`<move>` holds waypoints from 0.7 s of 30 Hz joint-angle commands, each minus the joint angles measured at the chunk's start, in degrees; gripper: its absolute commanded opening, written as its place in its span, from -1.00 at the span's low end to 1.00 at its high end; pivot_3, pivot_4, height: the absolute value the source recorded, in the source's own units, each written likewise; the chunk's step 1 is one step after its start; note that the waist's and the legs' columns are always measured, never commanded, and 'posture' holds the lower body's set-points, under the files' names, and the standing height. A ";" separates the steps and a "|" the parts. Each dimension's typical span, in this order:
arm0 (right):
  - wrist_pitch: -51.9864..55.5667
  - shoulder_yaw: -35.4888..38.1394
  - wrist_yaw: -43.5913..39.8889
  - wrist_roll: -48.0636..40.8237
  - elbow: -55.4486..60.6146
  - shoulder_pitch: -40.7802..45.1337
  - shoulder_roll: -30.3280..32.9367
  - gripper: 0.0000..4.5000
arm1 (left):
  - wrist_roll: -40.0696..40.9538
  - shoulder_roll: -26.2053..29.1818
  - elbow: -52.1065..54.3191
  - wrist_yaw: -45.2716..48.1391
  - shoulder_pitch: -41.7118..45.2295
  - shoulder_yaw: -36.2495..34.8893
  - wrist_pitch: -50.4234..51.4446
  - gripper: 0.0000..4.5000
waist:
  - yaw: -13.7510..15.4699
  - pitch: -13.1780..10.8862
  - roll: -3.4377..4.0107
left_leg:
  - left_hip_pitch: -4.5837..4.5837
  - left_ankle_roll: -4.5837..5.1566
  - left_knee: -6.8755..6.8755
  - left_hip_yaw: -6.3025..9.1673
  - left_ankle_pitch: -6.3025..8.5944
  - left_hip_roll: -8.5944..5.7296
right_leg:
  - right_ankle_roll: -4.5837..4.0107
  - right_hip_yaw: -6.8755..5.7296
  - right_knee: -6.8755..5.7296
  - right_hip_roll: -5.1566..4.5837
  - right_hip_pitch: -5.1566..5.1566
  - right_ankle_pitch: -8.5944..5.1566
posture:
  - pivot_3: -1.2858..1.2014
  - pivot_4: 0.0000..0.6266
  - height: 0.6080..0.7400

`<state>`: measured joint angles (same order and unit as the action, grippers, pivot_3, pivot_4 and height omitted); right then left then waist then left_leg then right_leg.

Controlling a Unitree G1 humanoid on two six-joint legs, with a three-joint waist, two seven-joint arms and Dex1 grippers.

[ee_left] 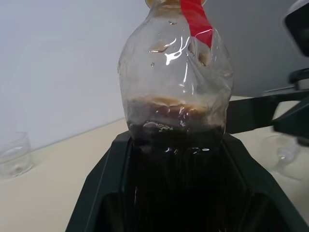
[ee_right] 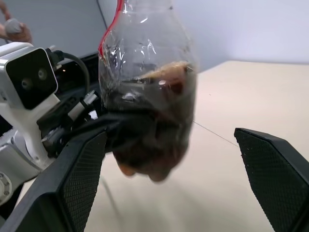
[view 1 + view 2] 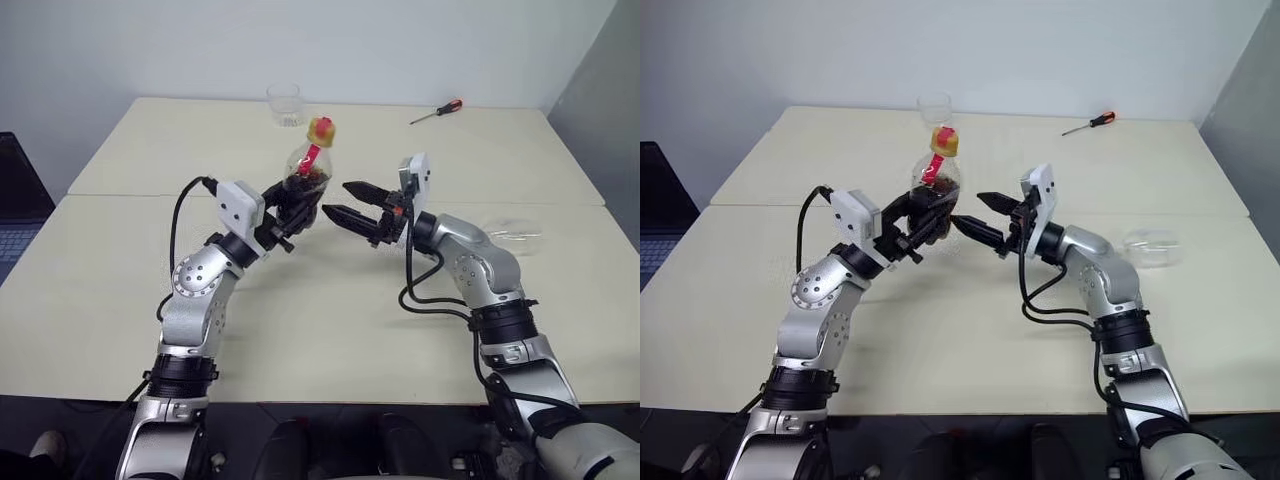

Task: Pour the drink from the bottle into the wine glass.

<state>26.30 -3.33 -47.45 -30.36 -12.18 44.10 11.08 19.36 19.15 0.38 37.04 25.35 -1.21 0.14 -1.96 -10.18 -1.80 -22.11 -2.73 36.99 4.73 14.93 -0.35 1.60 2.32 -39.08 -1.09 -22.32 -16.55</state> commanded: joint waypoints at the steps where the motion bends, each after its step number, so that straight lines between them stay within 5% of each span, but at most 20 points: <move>1: -0.50 1.83 -0.92 -1.86 0.25 3.94 -1.84 1.00 | 2.28 -0.56 4.15 1.55 0.43 0.63 1.21 -0.15 | 0.00 0.00 0.00 | 0.00 0.00 0.00 0.02 0.00 0.01 | 0.00 -0.02 0.00 0.00 0.00 0.00 | 0.03 -0.52 1.00; 21: 5.38 3.11 -2.64 -5.20 0.94 7.95 -3.94 0.92 | 2.45 -1.56 4.18 3.19 1.26 1.25 3.34 -0.15 | 0.11 -0.01 0.02 | 0.00 0.00 0.00 0.01 0.00 -0.01 | 0.00 -0.01 0.01 -0.01 0.00 0.00 | 0.03 -0.52 1.00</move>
<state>31.80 0.41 -48.25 -34.87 -13.53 50.47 7.59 21.28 17.96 2.28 40.08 24.54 -0.26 3.69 -1.85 -10.19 -1.79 -22.12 -2.73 37.00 4.74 14.93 -0.36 1.59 2.31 -39.07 -1.10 -22.32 -16.54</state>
